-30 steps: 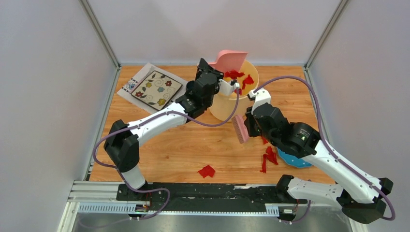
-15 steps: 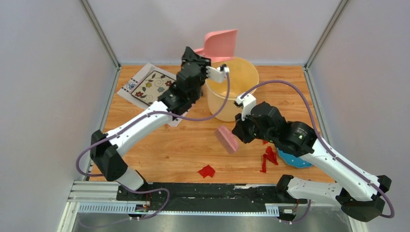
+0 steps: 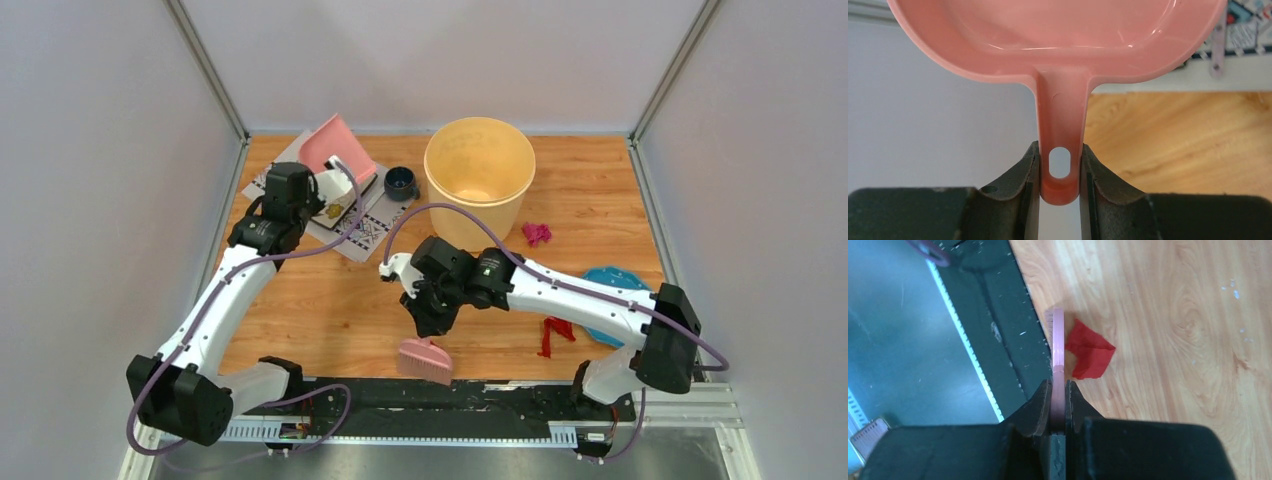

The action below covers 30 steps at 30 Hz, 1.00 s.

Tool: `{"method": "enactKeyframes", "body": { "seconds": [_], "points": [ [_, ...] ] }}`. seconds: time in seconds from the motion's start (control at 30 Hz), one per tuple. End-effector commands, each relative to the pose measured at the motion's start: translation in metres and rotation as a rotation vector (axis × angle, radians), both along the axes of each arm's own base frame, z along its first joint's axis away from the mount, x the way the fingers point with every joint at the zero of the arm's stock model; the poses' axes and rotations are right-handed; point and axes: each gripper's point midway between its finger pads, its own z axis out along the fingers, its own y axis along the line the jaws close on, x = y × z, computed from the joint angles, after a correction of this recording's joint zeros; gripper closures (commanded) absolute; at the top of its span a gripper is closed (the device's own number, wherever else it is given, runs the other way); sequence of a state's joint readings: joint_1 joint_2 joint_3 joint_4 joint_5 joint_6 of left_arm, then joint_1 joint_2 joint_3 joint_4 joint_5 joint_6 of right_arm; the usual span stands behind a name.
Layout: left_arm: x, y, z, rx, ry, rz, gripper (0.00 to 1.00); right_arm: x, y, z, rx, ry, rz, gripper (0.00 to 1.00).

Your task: Sweep away the paper scraps from the table

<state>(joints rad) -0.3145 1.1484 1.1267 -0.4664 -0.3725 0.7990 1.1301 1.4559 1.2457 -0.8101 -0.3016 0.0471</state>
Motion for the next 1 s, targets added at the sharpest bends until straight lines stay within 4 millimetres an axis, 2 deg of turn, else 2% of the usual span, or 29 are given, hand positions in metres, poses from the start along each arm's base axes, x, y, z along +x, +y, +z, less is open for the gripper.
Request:
{"method": "enactKeyframes", "body": {
  "seconds": [0.0,0.1,0.17,0.27,0.3,0.37,0.43,0.47,0.5,0.53,0.6,0.63,0.7,0.73,0.77,0.8,0.87,0.9,0.93,0.97],
  "points": [
    [-0.024,0.007,-0.047,-0.159,0.138,0.032,1.00,0.054,0.005,0.012,0.049,-0.063,-0.159,1.00],
    [-0.039,0.009,-0.074,-0.158,0.224,0.033,1.00,0.092,-0.029,-0.008,-0.056,-0.066,-0.381,1.00],
    [-0.050,0.007,-0.096,-0.167,0.289,0.027,1.00,0.100,-0.048,-0.006,-0.077,-0.057,-0.448,1.00],
    [-0.060,0.005,-0.118,-0.172,0.349,0.014,1.00,0.092,-0.057,0.022,-0.015,-0.094,-0.441,1.00],
    [-0.063,0.003,-0.124,-0.178,0.371,0.007,1.00,0.085,-0.058,0.040,0.044,-0.102,-0.421,1.00],
    [-0.069,0.002,-0.136,-0.181,0.413,0.004,1.00,0.078,-0.062,0.063,0.110,-0.121,-0.416,1.00],
    [-0.074,0.000,-0.144,-0.191,0.443,0.002,1.00,0.077,-0.080,0.098,0.186,-0.189,-0.481,1.00],
    [-0.077,0.000,-0.149,-0.191,0.459,-0.001,1.00,0.081,-0.090,0.109,0.203,-0.219,-0.528,1.00],
    [-0.079,-0.001,-0.151,-0.198,0.473,-0.001,1.00,0.087,-0.112,0.124,0.218,-0.290,-0.616,1.00],
    [-0.081,-0.002,-0.153,-0.199,0.481,-0.003,1.00,0.089,-0.125,0.134,0.229,-0.312,-0.672,1.00],
    [-0.086,-0.003,-0.159,-0.202,0.512,-0.007,1.00,0.110,-0.174,0.159,0.221,-0.417,-0.894,1.00],
    [-0.088,-0.003,-0.161,-0.205,0.524,-0.009,1.00,0.112,-0.201,0.156,0.153,-0.433,-0.988,1.00],
    [-0.097,-0.008,-0.164,-0.224,0.586,-0.017,1.00,0.130,-0.261,0.169,0.056,-0.546,-1.224,1.00],
    [-0.101,-0.010,-0.166,-0.233,0.614,-0.024,1.00,0.135,-0.278,0.170,0.015,-0.577,-1.289,1.00],
    [-0.103,-0.013,-0.164,-0.246,0.636,-0.031,1.00,0.143,-0.304,0.172,-0.037,-0.618,-1.380,1.00],
    [-0.115,-0.020,-0.169,-0.271,0.701,-0.056,1.00,0.152,-0.316,0.164,-0.099,-0.638,-1.417,1.00],
    [-0.126,-0.026,-0.173,-0.293,0.760,-0.083,1.00,0.178,-0.330,0.162,-0.135,-0.703,-1.448,1.00],
    [-0.136,-0.031,-0.177,-0.304,0.804,-0.112,1.00,0.193,-0.329,0.139,-0.192,-0.687,-1.411,1.00],
    [-0.140,-0.032,-0.179,-0.302,0.823,-0.121,1.00,0.217,-0.325,0.145,-0.141,-0.745,-1.403,1.00],
    [-0.147,-0.033,-0.185,-0.295,0.847,-0.128,1.00,0.230,-0.329,0.141,-0.155,-0.771,-1.391,1.00]
  ]
}}
